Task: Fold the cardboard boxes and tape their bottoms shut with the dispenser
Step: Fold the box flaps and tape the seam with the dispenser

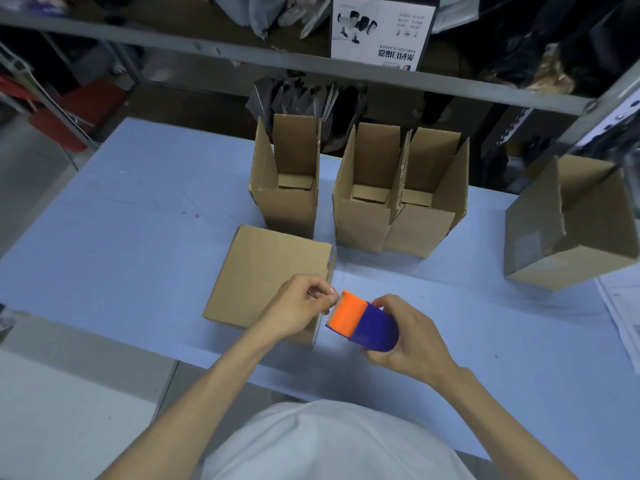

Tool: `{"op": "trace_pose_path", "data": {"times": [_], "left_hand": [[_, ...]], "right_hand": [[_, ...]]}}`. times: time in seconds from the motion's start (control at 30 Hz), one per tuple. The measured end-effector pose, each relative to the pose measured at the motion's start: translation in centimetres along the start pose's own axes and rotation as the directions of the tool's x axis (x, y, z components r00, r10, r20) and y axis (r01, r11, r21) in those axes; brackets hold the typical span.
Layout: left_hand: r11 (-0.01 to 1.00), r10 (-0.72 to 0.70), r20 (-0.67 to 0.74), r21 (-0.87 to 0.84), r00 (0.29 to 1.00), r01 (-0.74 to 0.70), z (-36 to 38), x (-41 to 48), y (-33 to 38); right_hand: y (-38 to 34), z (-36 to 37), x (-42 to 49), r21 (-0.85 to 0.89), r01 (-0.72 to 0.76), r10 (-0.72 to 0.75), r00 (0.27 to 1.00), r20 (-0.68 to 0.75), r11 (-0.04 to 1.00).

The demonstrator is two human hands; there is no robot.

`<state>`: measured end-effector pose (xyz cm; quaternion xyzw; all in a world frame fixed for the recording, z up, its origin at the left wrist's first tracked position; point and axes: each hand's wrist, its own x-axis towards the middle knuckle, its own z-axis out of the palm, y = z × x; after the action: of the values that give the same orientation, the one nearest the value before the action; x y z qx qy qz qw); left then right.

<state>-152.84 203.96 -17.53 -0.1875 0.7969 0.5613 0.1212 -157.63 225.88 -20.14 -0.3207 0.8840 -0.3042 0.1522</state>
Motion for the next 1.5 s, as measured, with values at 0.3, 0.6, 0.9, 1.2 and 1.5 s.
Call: {"op": "trace_pose_path", "data": {"times": [0.3, 0.6, 0.9, 1.2, 1.5], "left_hand": [[0.977, -0.162, -0.031, -0.145, 0.986, 0.156, 0.4, 0.0, -0.5], [0.981, -0.156, -0.231, 0.078, 0.960, 0.179, 0.5, 1.5, -0.9], [0.970, -0.102, -0.407, 0.160, 0.908, 0.181, -2.2, 2.0, -1.7], [0.956, -0.159, -0.334, 0.184, 0.929, 0.230, -2.8, 2.1, -2.7], [0.965, -0.027, -0.429, 0.223, 0.903, 0.135, -1.4, 1.2, -3.9]], "right_hand": [[-0.4, -0.1, 0.6, -0.103, 0.081, -0.085, 0.996, -0.036, 0.991], [-0.8, -0.6, 1.6, -0.173, 0.069, -0.070, 0.998, 0.002, 0.982], [0.5, -2.2, 0.8, -0.323, -0.001, 0.036, 0.994, 0.101, 0.946], [1.7, -2.8, 1.6, -0.372, 0.043, 0.018, 0.987, 0.159, 0.927], [1.7, -2.8, 2.6, -0.384, 0.053, 0.008, 0.987, 0.157, 0.922]]}}
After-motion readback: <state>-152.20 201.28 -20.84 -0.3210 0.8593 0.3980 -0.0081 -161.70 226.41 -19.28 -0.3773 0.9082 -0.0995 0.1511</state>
